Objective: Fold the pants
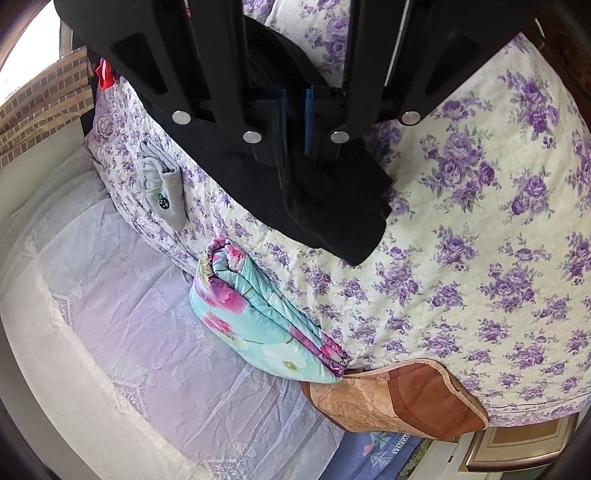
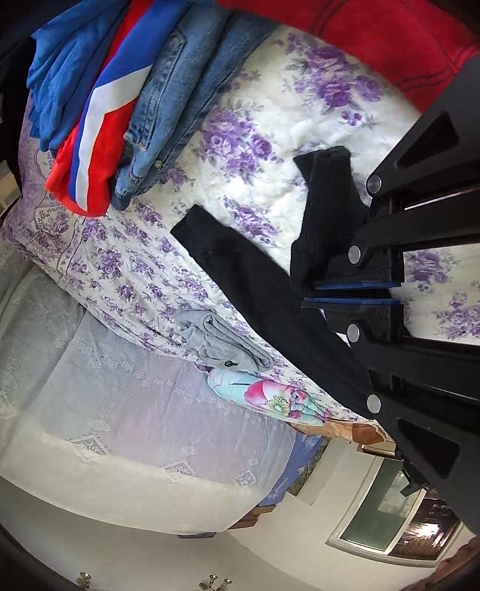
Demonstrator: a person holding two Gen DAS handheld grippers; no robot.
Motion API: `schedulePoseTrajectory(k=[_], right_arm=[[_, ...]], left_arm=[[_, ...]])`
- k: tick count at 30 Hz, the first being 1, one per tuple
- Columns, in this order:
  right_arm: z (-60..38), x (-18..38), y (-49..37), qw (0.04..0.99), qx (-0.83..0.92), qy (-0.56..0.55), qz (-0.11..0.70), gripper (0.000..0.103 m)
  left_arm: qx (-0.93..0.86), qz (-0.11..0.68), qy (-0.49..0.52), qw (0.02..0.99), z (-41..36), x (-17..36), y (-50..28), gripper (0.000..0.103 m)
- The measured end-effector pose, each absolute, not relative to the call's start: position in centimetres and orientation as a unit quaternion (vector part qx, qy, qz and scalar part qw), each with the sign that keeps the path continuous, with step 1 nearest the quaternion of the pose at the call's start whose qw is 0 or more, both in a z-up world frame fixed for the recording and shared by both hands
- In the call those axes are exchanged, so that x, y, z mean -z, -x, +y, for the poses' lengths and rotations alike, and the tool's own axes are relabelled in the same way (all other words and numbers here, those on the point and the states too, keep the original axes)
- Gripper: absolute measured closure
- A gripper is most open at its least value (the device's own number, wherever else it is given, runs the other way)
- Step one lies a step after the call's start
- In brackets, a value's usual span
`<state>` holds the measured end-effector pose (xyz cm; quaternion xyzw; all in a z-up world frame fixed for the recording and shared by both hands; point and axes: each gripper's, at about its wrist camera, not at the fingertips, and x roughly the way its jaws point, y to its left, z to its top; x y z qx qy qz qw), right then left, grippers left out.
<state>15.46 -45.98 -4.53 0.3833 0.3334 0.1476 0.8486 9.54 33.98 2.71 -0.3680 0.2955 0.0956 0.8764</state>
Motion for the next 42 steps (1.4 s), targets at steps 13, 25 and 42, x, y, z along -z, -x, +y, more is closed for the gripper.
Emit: schedulePoseTrajectory(k=[13,25,42], right_arm=[[-44.1,3.2,-33.8,0.847,-0.130,-0.355,0.373,0.100],[-42.1,10.0,-41.6,0.827,-0.091,-0.314,0.458,0.101],[-32.4,3.4,-33.6,0.873,-0.200,-0.196,0.399,0.041]], left_arm=[[-0.106,0.326,0.398,0.851,35.6,-1.4,-23.0,0.097],[-0.166,0.416,0.376,0.811,36.0,6.4,-32.6,0.094],[-0.072,0.388,0.235,0.888,28.1,-1.3,-26.6,0.028]])
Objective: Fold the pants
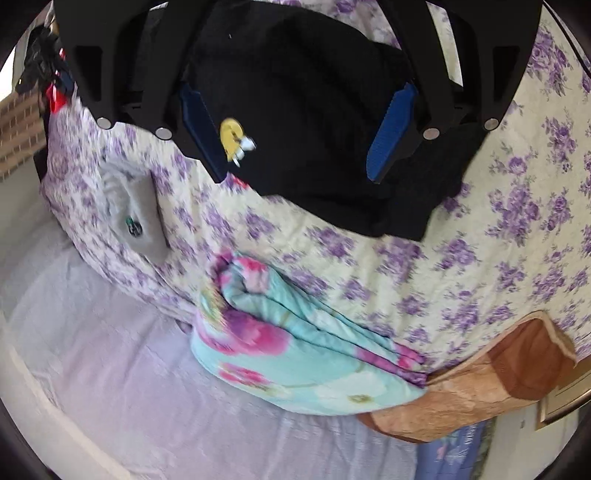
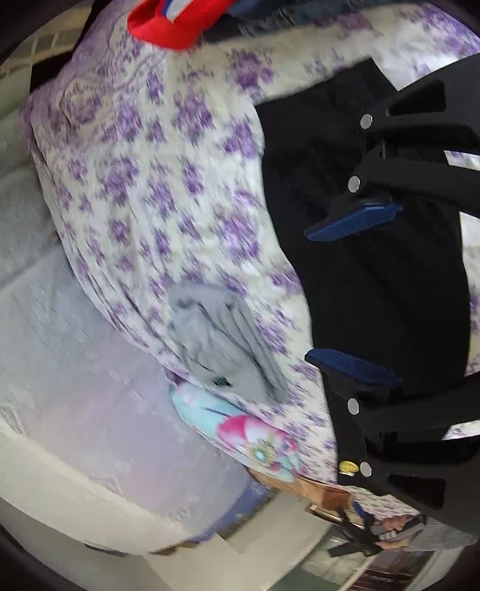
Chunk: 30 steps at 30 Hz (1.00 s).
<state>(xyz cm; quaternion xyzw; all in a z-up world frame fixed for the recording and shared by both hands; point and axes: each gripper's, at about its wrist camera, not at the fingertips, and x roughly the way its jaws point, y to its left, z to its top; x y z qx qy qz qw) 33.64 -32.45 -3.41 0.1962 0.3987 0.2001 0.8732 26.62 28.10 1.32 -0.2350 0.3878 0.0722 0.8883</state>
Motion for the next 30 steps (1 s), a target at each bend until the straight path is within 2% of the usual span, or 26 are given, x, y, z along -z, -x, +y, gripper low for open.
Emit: schedulePoseTrajectory(k=[5,6,7,8,10,13,15,16,17,20,21,26,30], right_arm=[[-29.5,8.7,-33.6,0.841,-0.212,-0.142,0.477,0.041],[-30.1,9.0,-33.6,0.843,-0.222,-0.150,0.465,0.045],[-30.6,8.9,-33.4,0.845,-0.219,-0.153,0.462,0.049],[-31.1,8.7,-33.4,0.846,-0.210,-0.159,0.463,0.056],[-32.1,8.3,-32.9,0.852,-0.195,-0.177,0.453,0.056],[-33.0,7.3,-31.8,0.871,-0.181,-0.179,0.421,0.044],[-33.4,7.1,-31.6,0.875,-0.180,-0.178,0.414,0.035],[-33.6,7.3,-31.6,0.871,-0.183,-0.183,0.419,0.034],[-33.8,7.7,-31.9,0.865,-0.184,-0.190,0.427,0.033],[-35.1,8.4,-32.6,0.849,-0.196,-0.225,0.435,0.033],[-35.7,8.0,-32.4,0.848,-0.195,-0.240,0.431,0.033],[-40.9,4.2,-29.4,0.873,-0.182,-0.283,0.352,0.031],[-46.1,6.2,-28.1,0.839,-0.149,-0.375,0.364,0.030]], left_arm=[[-0.122,0.460,0.157,0.865,25.7,4.4,-26.6,0.029],[-0.141,0.470,0.152,0.858,26.4,5.7,-26.7,0.035],[-0.144,0.477,0.157,0.853,27.3,6.8,-26.7,0.046],[-0.140,0.472,0.171,0.854,27.9,6.9,-26.3,0.051],[-0.159,0.452,0.194,0.856,28.0,5.3,-25.1,0.056],[-0.133,0.405,0.185,0.886,25.6,1.9,-23.8,0.053],[-0.100,0.394,0.160,0.899,23.1,0.4,-24.0,0.042],[-0.088,0.397,0.148,0.901,21.9,0.2,-24.4,0.031],[-0.081,0.407,0.129,0.901,20.5,0.6,-25.2,0.026],[-0.139,0.474,0.065,0.867,18.9,5.2,-28.7,0.025],[-0.149,0.496,0.083,0.852,19.5,7.1,-29.5,0.025],[-0.157,0.438,0.110,0.878,17.3,4.8,-27.5,0.027],[-0.084,0.407,0.113,0.903,12.6,2.8,-25.9,0.025]])
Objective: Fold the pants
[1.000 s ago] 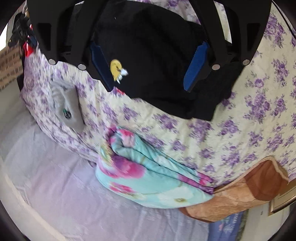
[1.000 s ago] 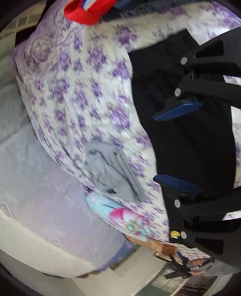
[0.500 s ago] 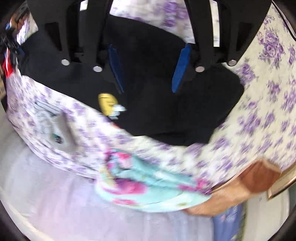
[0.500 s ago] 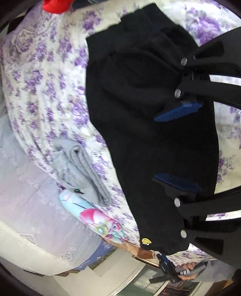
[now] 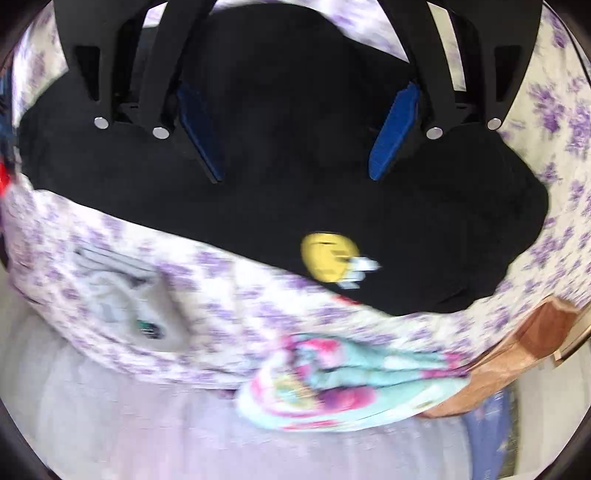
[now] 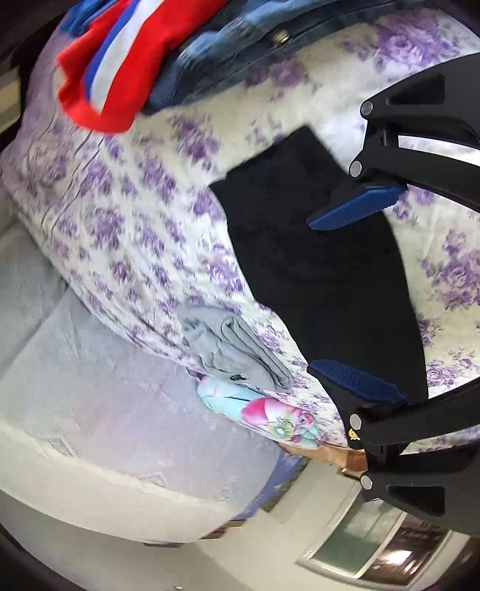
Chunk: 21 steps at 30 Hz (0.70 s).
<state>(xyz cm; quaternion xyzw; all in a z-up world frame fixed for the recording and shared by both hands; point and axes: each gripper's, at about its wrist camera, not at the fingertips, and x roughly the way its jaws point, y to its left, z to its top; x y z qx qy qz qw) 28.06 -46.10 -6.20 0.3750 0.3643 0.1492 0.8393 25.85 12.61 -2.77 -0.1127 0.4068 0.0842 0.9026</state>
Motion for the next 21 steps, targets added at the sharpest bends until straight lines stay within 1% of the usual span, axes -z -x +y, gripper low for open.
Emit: schedulePoseTrajectory(k=[2,4,6,9,11,13,14,15,16,17,18,19,20,21], right_arm=[[-48.0,8.1,-27.6,0.812,-0.143,-0.423,0.375,0.030],[-49.2,9.4,-27.5,0.791,-0.143,-0.461,0.377,0.031],[-49.4,10.0,-27.7,0.781,-0.141,-0.477,0.378,0.032],[-48.6,10.4,-28.4,0.785,-0.129,-0.470,0.382,0.031],[-48.1,10.7,-29.8,0.786,-0.118,-0.467,0.388,0.030],[-47.6,10.8,-31.6,0.782,-0.105,-0.472,0.392,0.027],[-47.3,10.7,-32.5,0.783,-0.099,-0.477,0.388,0.020],[-46.9,10.5,-33.2,0.786,-0.098,-0.475,0.383,0.016],[-46.3,10.3,-33.7,0.795,-0.103,-0.463,0.378,0.016],[-45.9,10.5,-33.8,0.805,-0.104,-0.447,0.375,0.024],[-45.5,10.6,-33.7,0.815,-0.098,-0.428,0.377,0.050],[-45.4,11.2,-33.7,0.812,-0.109,-0.427,0.383,0.066],[-45.7,11.8,-33.4,0.802,-0.118,-0.445,0.381,0.077],[-46.2,11.8,-33.0,0.799,-0.118,-0.462,0.368,0.078]], left_arm=[[-0.043,0.393,0.113,0.912,10.1,2.5,-24.8,0.017],[-0.008,0.384,0.116,0.916,8.0,2.9,-24.4,0.017],[0.021,0.391,0.116,0.913,6.1,4.0,-24.8,0.016],[0.032,0.422,0.109,0.899,4.7,6.7,-25.3,0.016],[0.027,0.423,0.083,0.902,3.9,7.7,-25.3,0.014],[0.026,0.430,0.061,0.900,3.2,8.1,-25.6,0.009],[0.026,0.430,0.055,0.901,2.7,8.1,-25.2,0.006],[0.026,0.430,0.050,0.901,2.4,8.3,-25.1,0.005],[0.025,0.430,0.048,0.901,2.3,8.3,-25.0,0.005],[0.025,0.430,0.049,0.901,2.3,8.4,-25.0,0.005],[0.026,0.429,0.052,0.901,2.4,8.6,-25.0,0.005],[0.027,0.429,0.054,0.901,2.6,8.7,-25.1,0.005],[0.026,0.428,0.055,0.902,2.4,8.8,-25.0,0.005],[0.026,0.428,0.054,0.902,2.4,8.9,-25.0,0.005]])
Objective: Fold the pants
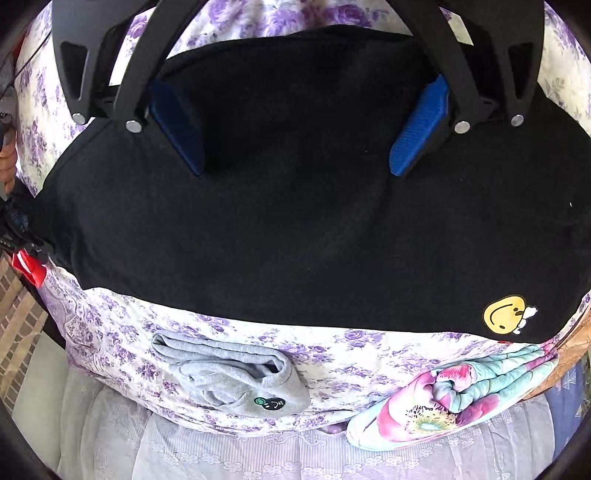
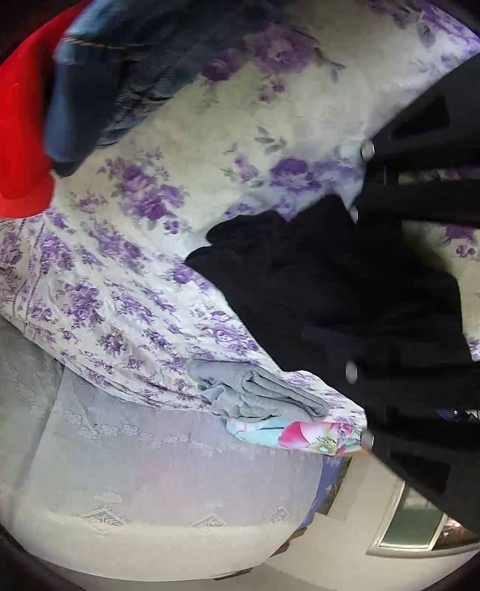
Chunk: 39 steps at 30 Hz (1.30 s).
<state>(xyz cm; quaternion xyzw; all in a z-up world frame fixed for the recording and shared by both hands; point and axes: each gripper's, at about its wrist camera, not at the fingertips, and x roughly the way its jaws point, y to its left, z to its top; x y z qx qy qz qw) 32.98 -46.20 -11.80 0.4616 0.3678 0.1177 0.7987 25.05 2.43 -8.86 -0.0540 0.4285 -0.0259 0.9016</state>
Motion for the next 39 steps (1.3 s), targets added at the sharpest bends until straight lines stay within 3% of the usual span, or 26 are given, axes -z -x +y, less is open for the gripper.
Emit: schedulePoseTrajectory(k=[4,8,14,16,21,26,31,39], right_arm=[[-46.1,7.4,-31.4,0.846,-0.145,-0.412,0.306,0.079],[-45.7,10.9,-33.3,0.837,-0.084,-0.376,0.388,0.079],[-46.0,11.3,-33.7,0.834,-0.087,-0.383,0.388,0.080],[-46.0,11.3,-33.8,0.833,-0.088,-0.385,0.387,0.080],[-45.9,11.3,-33.7,0.836,-0.088,-0.381,0.385,0.080],[-45.9,11.2,-33.5,0.839,-0.086,-0.376,0.385,0.080],[-45.7,11.1,-33.4,0.843,-0.083,-0.367,0.384,0.080],[-45.3,11.0,-33.3,0.852,-0.074,-0.352,0.379,0.080]], left_arm=[[0.016,0.424,0.052,0.904,2.3,8.0,-25.0,0.005],[0.043,0.413,0.093,0.905,1.4,5.7,-25.4,0.005],[0.017,0.452,0.014,0.892,-2.7,9.6,-28.8,0.004],[0.018,0.441,0.016,0.897,-2.6,8.6,-28.3,0.004],[-0.007,0.414,0.071,0.908,2.1,6.8,-26.2,0.004],[-0.107,0.376,0.128,0.911,12.0,4.7,-23.7,0.004],[-0.186,0.416,0.168,0.874,21.1,8.4,-23.1,0.004],[-0.097,0.354,0.162,0.916,14.8,4.0,-21.4,0.005]])
